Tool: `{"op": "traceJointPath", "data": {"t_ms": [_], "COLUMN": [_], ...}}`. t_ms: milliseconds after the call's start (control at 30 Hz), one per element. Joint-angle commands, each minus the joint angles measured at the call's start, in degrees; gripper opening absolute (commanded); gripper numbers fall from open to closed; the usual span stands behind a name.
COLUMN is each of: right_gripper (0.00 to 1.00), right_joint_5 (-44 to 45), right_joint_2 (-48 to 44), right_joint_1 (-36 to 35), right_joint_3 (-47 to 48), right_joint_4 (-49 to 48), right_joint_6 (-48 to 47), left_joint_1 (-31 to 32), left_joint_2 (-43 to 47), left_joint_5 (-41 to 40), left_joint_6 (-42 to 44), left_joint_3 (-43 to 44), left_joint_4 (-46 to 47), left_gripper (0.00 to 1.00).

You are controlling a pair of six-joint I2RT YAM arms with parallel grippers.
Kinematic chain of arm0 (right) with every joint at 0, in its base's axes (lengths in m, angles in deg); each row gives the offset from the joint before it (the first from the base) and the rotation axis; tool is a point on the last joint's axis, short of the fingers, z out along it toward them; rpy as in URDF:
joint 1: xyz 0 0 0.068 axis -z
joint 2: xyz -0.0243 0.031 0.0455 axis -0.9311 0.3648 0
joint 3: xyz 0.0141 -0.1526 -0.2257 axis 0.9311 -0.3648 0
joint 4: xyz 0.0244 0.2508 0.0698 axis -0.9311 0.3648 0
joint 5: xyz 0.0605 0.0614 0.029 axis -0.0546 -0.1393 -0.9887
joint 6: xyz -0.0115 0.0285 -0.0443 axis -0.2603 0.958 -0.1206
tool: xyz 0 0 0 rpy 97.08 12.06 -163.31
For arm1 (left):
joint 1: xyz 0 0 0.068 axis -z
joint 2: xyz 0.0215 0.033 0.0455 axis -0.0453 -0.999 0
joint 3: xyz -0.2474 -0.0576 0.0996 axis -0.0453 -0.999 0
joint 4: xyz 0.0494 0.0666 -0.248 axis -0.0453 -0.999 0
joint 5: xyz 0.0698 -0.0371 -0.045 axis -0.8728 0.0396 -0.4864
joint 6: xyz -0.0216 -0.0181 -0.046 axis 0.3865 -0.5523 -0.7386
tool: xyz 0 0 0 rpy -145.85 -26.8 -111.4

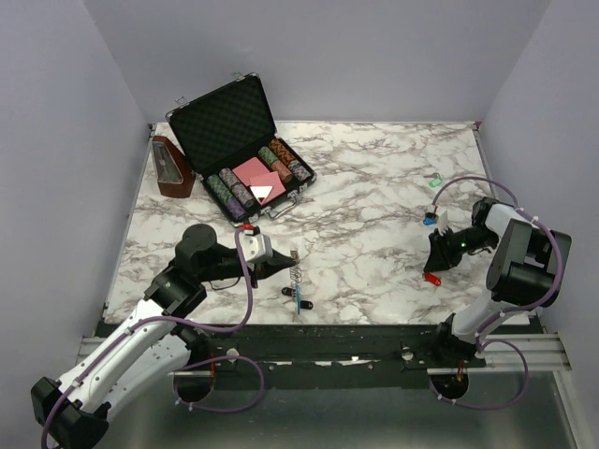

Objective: Put the keys on the keyring

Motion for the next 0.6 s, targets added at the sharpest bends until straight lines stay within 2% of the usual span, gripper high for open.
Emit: {"op": "traceJointPath", "data": {"t_ms": [0, 567], "right_gripper": [0.29, 0.24], "right_joint_5": [0.84, 0.66], "right_joint_2": [-0.34, 1.77], "right_joint_1": [0.36, 0.36], "right_joint_3": [-1.00, -0.83], "right_joint_4": [0.56, 0.82], "right_joint_6": [-0.63, -1.16], "left_joint_1": [-0.17, -0.17], "left_joint_2": [0.08, -0.10], "left_joint_5": [1.95, 1.86], "left_joint_6": [0.93, 1.10], "left_joint_3": [1.48, 1.49], "left_joint_4": [0.87, 0.69], "left_gripper": [0.00, 0.00]}}
